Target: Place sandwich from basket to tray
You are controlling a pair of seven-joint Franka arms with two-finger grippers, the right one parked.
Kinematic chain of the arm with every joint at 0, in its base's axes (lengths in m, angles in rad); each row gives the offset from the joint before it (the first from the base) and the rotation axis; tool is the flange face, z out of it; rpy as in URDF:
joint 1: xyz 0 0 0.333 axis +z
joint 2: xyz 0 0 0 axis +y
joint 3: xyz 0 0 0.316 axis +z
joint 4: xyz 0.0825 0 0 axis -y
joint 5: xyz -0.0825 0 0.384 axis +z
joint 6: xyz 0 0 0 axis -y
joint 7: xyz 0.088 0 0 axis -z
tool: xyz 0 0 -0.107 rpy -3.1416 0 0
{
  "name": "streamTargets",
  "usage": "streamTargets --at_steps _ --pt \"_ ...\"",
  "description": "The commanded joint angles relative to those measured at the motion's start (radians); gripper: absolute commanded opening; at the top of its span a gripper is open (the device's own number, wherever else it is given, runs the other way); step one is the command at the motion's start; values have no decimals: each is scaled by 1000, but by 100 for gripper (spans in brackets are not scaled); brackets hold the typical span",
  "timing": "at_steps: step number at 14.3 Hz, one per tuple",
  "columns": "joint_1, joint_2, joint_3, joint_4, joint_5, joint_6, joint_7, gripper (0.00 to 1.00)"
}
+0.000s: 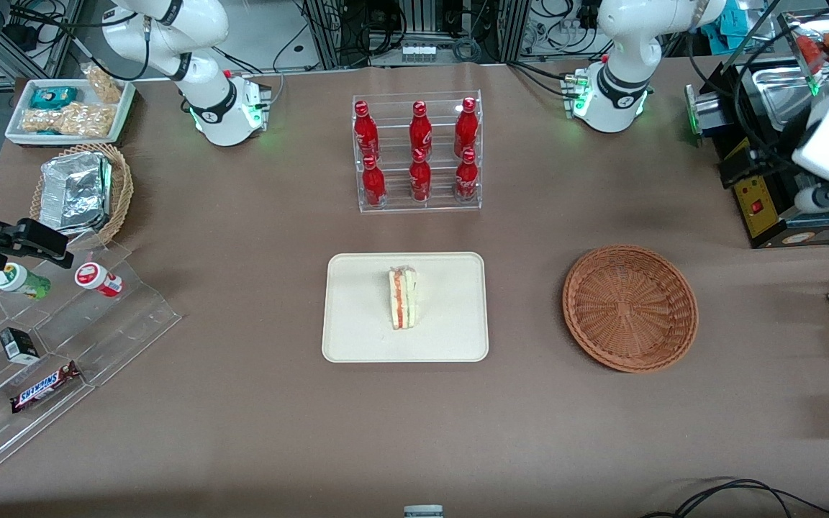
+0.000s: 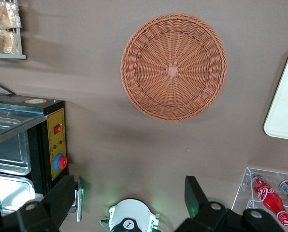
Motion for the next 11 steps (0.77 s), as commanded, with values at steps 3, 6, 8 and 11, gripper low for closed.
streamTargets --at_steps 3,6,8,11 --pt "5 -38 20 -22 -20 18 21 100" --pt "8 -32 19 -3 -25 21 14 100" --pt "3 -9 16 11 -23 18 4 100" --pt "6 -3 17 27 -23 20 7 100"
